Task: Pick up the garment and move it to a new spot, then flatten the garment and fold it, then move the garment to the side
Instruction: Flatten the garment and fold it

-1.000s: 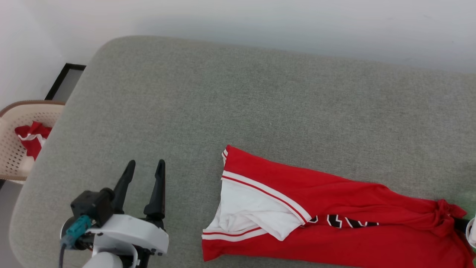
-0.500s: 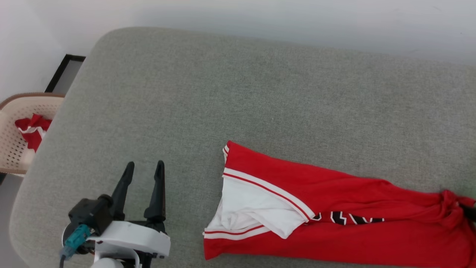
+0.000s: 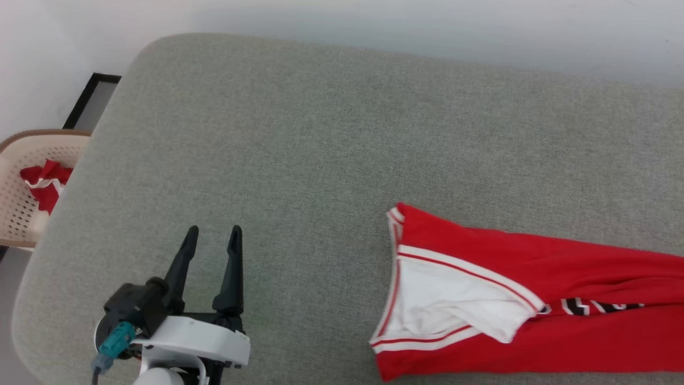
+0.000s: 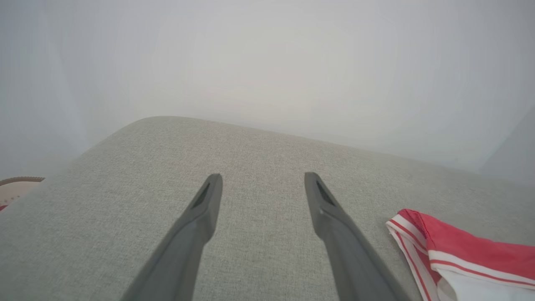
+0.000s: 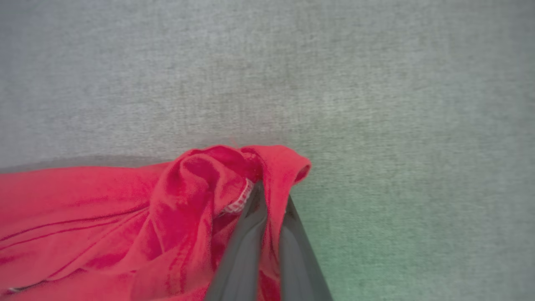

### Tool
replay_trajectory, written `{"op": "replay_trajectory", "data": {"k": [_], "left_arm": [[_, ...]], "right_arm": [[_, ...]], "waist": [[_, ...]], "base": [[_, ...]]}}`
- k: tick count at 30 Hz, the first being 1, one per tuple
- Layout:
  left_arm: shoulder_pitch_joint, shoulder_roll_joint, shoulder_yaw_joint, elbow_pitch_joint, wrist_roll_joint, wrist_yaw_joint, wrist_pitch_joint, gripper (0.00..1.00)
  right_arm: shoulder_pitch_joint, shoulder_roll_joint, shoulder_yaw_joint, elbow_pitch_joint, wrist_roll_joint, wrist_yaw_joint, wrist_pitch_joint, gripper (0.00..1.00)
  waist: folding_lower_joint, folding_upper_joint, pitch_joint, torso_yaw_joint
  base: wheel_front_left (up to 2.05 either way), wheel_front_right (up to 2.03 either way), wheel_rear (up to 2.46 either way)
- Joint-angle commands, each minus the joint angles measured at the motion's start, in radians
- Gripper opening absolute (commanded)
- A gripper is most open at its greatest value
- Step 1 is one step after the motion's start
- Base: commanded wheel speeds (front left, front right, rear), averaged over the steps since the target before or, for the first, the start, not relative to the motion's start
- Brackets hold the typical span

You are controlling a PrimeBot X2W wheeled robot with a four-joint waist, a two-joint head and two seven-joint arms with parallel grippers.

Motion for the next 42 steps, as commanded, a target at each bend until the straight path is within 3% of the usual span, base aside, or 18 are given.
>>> {"op": "replay_trajectory", "data": {"k": [1,10,19,23,32,42], "left_arm": [[0.011,-0.004,0.006,0.003,0.010,-0.008,-0.001,1.00],[0.025,-0.011,0.027,0.025,0.032,-0.028,-0.001,1.00],[0.059,0.000,0.044,0.034,0.023,-0.040,-0.001,1.00],[0.063,0.001,0.043,0.036,0.019,-0.044,-0.001,1.00],[0.036,-0.011,0.016,0.054,0.021,-0.057,0.002,1.00],[-0.029,-0.055,-0.027,0.102,0.035,-0.084,0.001,1.00]], "right_arm": [[-0.005,-0.012,-0.003,0.021,-0.012,-0.005,-0.004,0.00],[-0.020,-0.003,0.022,0.010,0.001,-0.004,0.010,0.00],[0.036,0.029,0.011,-0.221,0.112,-0.004,0.080,0.00],[0.054,0.078,-0.007,-0.333,0.134,-0.004,0.117,0.00],[0.033,0.292,0.003,-0.511,0.081,-0.004,0.200,0.00],[-0.032,0.532,0.042,-0.508,-0.078,-0.004,0.226,0.00]], "waist": [[0.0000,-0.0001,-0.002,-0.002],[0.0000,-0.0001,-0.033,-0.023],[0.0000,-0.0001,-0.088,-0.054],[0.0000,-0.0001,-0.107,-0.058],[0.0000,-0.0001,-0.115,-0.021],[0.0000,-0.0001,-0.092,0.074]], "base": [[0.00,0.00,0.00],[0.00,0.00,0.00],[0.00,0.00,0.00],[0.00,0.00,0.00],[0.00,0.00,0.00],[0.00,0.00,0.00]]}}
